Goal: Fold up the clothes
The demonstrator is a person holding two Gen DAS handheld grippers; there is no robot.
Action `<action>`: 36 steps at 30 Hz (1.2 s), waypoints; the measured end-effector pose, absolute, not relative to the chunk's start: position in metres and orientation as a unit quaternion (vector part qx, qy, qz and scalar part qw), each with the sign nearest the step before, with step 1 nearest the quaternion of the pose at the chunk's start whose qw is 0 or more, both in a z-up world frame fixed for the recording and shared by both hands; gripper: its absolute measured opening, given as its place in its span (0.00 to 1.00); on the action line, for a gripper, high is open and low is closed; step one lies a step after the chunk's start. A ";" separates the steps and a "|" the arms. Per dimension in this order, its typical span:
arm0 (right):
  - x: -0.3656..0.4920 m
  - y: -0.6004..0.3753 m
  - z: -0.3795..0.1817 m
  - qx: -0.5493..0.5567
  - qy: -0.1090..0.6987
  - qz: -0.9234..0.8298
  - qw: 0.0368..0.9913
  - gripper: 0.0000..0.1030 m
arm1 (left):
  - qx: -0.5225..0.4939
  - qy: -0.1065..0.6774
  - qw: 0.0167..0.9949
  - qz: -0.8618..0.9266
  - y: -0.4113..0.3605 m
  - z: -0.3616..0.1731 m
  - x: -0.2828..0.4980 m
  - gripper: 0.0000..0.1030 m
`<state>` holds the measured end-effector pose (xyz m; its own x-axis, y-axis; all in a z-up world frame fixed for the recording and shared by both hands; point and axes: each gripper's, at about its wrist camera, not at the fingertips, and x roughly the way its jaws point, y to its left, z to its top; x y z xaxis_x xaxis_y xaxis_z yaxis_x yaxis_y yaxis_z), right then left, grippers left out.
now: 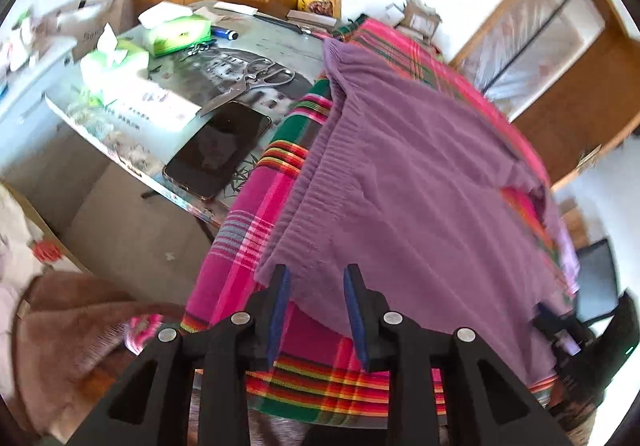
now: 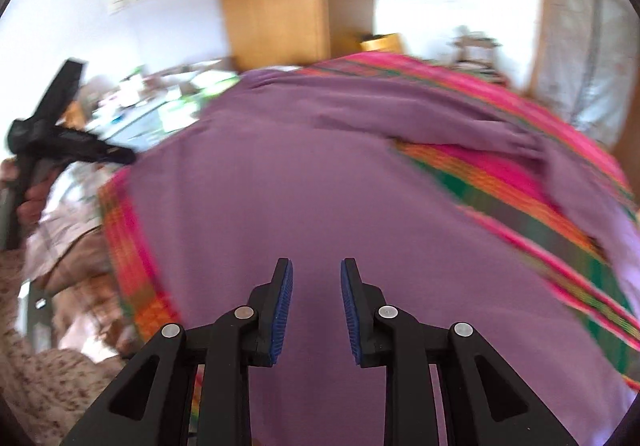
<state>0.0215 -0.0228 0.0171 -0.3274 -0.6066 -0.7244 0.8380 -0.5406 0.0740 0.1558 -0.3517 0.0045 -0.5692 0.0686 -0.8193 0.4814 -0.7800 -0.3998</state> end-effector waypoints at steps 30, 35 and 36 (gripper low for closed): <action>0.121 -0.161 -0.008 0.271 0.290 -0.757 0.519 0.48 | 0.390 0.475 0.085 -0.784 -0.391 -0.023 0.181 0.09; 0.130 -0.175 -0.012 0.249 0.310 -0.760 0.514 0.48 | 0.390 0.486 0.080 -0.778 -0.396 -0.028 0.185 0.09; 0.130 -0.176 -0.012 0.245 0.308 -0.762 0.514 0.48 | 0.389 0.488 0.079 -0.778 -0.397 -0.029 0.186 0.09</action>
